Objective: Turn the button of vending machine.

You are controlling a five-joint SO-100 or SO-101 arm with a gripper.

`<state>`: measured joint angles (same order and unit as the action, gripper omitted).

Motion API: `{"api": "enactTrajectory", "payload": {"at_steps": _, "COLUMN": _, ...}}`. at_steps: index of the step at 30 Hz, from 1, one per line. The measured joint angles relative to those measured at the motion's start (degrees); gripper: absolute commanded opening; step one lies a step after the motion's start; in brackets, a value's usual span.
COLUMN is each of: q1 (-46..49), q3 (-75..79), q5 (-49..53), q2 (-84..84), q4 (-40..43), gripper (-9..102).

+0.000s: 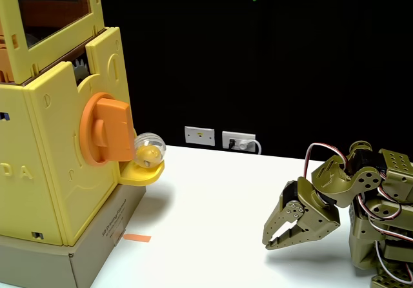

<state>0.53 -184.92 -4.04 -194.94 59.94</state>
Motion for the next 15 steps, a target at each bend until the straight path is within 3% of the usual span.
{"api": "enactTrajectory", "payload": {"at_steps": 15, "q1": -0.5, "q3": 0.0, "q5": 0.0, "q2": 0.0, "q4": 0.0, "gripper": -1}}
